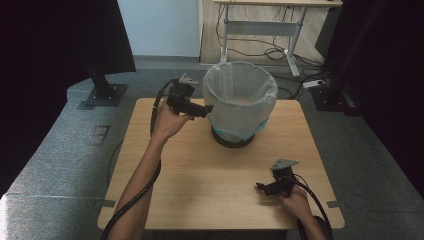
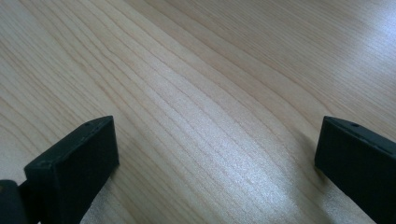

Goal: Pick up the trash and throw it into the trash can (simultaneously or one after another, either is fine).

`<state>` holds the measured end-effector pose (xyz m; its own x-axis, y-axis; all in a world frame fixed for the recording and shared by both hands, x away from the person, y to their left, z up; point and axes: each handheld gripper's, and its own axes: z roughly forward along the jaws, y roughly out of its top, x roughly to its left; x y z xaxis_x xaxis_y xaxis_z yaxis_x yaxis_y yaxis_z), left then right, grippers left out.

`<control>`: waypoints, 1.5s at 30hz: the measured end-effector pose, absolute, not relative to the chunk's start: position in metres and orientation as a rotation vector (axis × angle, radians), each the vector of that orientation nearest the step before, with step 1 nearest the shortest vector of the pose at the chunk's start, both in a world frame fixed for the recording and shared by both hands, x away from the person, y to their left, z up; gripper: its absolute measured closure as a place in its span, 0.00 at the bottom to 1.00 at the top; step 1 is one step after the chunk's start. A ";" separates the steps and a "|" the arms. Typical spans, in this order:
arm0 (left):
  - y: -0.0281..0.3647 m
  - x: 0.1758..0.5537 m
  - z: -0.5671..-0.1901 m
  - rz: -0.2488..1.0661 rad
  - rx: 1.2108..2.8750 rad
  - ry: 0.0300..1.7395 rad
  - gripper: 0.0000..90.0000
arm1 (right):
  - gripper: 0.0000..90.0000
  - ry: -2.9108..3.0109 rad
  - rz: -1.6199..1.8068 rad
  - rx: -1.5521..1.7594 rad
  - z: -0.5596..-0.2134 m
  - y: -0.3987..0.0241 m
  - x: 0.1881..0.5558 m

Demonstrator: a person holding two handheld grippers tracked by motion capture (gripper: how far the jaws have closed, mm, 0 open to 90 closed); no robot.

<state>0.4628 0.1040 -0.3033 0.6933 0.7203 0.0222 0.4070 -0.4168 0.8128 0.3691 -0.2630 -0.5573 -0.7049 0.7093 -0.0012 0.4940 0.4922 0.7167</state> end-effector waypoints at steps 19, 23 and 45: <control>0.132 0.434 -0.328 0.484 2.043 0.860 0.02 | 0.00 2.443 1.032 1.013 -0.557 -0.263 0.369; 0.139 0.428 -0.333 0.489 2.037 0.860 0.02 | 0.00 2.444 1.032 1.016 -0.557 -0.263 0.369; 0.172 0.403 -0.368 0.504 2.007 0.903 0.02 | 0.00 2.438 1.028 1.024 -0.557 -0.262 0.368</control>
<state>0.4030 0.1718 -0.3684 0.6569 0.7539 0.0150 0.4085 -0.3725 0.8333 0.3683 -0.2623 -0.5571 -0.6998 0.7144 -0.0018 0.4973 0.4890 0.7166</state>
